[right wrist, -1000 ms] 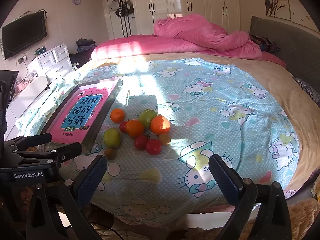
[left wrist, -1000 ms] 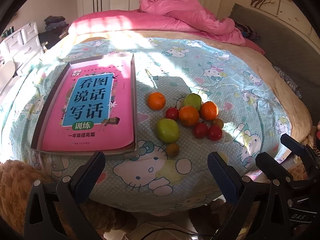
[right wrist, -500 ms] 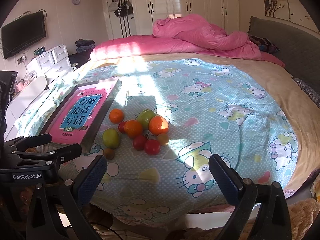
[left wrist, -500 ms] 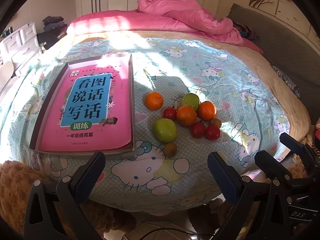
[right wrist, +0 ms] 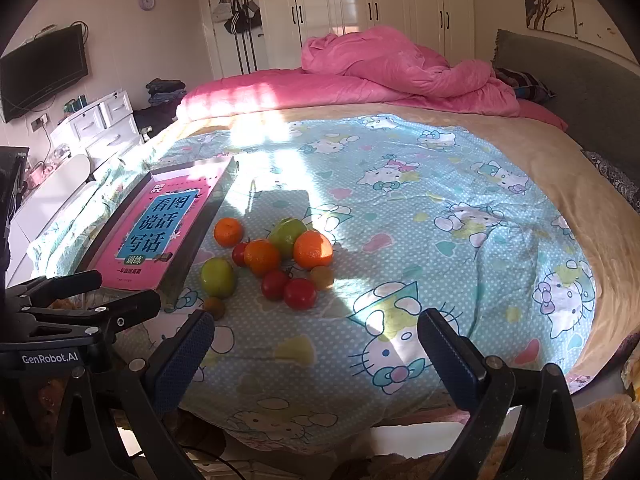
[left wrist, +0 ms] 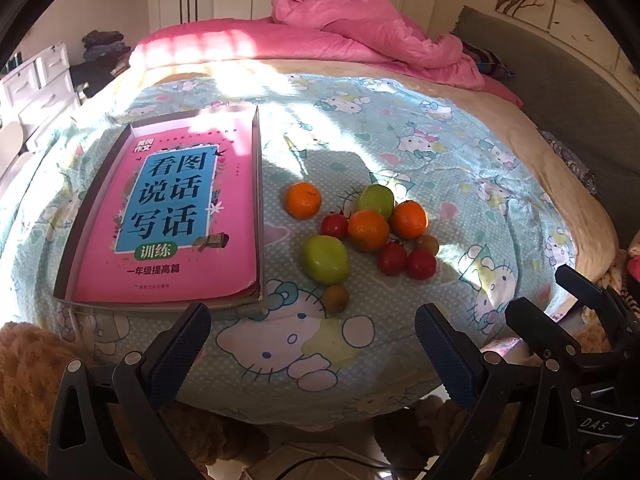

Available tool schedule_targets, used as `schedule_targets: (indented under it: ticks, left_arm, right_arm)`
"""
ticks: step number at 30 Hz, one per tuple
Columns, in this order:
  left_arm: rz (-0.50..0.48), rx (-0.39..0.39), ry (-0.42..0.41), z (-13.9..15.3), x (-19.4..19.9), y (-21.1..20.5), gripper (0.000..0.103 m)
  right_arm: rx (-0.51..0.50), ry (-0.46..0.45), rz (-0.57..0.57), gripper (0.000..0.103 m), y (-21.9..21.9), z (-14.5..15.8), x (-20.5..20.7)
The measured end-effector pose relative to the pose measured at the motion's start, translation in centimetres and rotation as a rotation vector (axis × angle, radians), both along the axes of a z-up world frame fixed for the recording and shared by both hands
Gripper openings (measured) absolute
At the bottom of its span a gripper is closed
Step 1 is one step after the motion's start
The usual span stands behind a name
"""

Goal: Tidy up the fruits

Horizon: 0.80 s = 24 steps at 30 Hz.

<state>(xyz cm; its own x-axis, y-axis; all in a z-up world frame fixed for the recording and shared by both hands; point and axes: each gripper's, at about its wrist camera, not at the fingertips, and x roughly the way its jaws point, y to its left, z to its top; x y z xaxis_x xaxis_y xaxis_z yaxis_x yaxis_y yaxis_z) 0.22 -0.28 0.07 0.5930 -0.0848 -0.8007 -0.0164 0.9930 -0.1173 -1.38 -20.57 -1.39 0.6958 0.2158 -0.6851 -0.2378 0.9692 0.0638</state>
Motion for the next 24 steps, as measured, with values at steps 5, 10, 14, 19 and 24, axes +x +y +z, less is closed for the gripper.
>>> schedule_targets:
  ticks: [5,10,14,19,24]
  left_arm:
    - [0.001,-0.01,0.006,-0.2,0.0,0.1,0.102]
    - [-0.001,-0.018,0.016,-0.5,0.1,0.2,0.102]
    - [-0.009,-0.03,0.032,-1.0,0.3,0.2,0.102]
    - [-0.017,-0.043,0.071,-2.0,0.6,0.2,0.102]
    - [-0.04,-0.05,0.106,-3.0,1.0,0.0,0.102]
  right_arm:
    - [0.0,0.001,0.0,0.102,0.0,0.0,0.0]
    - [-0.001,0.005,0.001,0.102,0.0,-0.2,0.1]
    - [0.0,0.011,-0.002,0.102,0.1,-0.3,0.2]
    - [0.004,0.022,-0.005,0.102,0.0,-0.5,0.6]
    - [0.009,0.04,-0.003,0.102,-0.1,-0.7,1.2]
